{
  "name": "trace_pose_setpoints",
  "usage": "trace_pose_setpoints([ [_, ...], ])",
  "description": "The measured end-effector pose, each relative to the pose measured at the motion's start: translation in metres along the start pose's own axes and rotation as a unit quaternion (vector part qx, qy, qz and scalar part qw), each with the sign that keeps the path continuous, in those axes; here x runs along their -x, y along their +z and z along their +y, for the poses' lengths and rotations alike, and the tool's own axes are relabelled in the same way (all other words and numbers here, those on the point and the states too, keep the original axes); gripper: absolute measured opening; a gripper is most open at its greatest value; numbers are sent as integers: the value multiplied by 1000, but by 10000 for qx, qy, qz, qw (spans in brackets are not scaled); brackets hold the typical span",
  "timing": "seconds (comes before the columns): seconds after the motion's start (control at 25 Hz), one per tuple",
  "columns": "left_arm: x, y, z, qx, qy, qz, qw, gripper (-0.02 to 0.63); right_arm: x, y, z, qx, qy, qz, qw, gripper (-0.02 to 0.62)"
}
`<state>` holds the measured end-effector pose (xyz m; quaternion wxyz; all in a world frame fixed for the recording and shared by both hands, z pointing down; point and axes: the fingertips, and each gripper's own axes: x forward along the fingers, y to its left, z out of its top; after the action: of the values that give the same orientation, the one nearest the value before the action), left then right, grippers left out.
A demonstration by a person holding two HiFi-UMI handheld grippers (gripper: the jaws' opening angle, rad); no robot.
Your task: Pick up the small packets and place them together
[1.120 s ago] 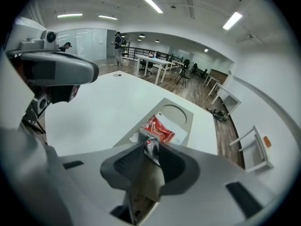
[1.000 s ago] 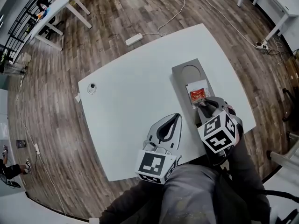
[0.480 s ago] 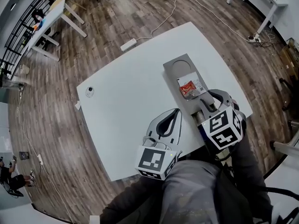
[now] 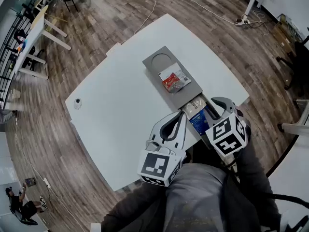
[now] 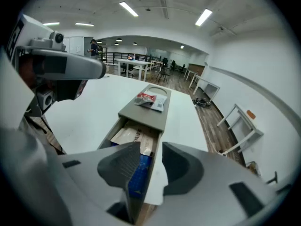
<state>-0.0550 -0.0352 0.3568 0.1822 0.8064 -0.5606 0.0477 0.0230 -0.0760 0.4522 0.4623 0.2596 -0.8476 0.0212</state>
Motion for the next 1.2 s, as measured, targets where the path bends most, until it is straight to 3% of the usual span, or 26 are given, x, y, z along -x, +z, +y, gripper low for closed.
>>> trace_pose_setpoints([
  [0.2, -2, -4, 0, 33, 0, 102, 9999, 3, -16, -6, 31, 65, 418, 172, 9990, 137],
  [0.36, 3, -3, 14, 91, 199, 122, 9997, 3, -33, -1, 48, 184, 721, 380, 9965, 187],
  [0.56, 7, -8, 37, 244, 459, 140, 9985, 3, -55, 4, 47, 119, 741, 556, 9956, 241],
  [0.8, 3, -10, 53, 414, 554, 151, 9975, 3, -63, -3, 49, 537, 827, 1063, 9894, 242],
  [0.96, 0, -10, 52, 458, 500, 172, 9976, 3, -62, -3, 52, 697, 1017, 1134, 9859, 198],
  [1.04, 2, -9, 51, 445, 494, 155, 9977, 3, -61, -2, 53, 803, 1004, 1077, 9858, 87],
  [1.2, 7, -8, 50, 375, 522, 105, 9979, 3, -58, -3, 53, 773, 948, 971, 9877, 60],
])
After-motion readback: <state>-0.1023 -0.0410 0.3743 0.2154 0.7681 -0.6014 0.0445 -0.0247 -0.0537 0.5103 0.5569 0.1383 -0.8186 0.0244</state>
